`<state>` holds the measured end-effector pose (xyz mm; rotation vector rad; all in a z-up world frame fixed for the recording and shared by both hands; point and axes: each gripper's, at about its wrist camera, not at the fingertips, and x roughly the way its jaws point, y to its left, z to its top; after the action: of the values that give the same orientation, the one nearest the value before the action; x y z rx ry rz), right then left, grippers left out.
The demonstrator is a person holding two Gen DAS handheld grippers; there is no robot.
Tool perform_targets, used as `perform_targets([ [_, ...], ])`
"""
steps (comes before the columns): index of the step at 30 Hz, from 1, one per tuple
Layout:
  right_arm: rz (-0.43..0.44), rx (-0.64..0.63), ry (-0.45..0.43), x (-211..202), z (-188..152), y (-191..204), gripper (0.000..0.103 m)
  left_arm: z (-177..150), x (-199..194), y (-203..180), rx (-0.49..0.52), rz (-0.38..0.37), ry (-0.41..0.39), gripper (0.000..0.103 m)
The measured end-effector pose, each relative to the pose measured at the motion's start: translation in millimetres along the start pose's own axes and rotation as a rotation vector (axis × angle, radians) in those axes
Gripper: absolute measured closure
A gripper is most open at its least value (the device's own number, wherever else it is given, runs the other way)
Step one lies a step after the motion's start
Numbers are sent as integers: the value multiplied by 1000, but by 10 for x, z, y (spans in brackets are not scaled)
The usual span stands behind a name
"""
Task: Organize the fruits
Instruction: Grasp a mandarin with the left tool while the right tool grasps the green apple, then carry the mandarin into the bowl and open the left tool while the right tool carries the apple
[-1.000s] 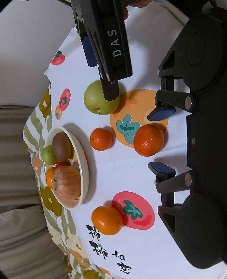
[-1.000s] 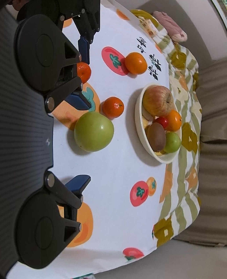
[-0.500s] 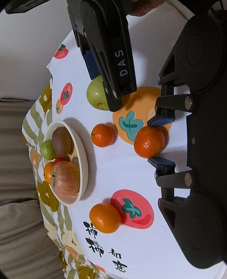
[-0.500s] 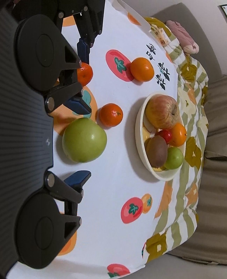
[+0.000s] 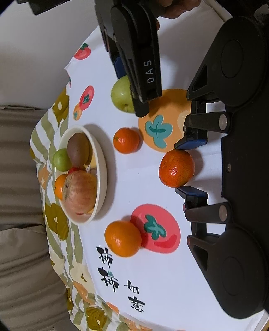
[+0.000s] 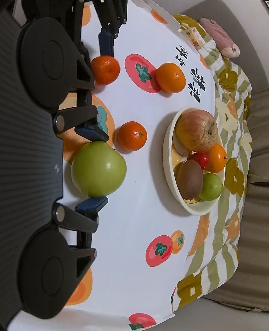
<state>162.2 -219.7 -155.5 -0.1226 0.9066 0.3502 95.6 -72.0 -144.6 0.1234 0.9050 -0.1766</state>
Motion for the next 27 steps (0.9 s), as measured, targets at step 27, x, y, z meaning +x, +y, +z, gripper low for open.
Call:
perform_targets([
  [27,-50,88,-112,-669,579,711,31,510,-709,710,67,-57,-158,61],
])
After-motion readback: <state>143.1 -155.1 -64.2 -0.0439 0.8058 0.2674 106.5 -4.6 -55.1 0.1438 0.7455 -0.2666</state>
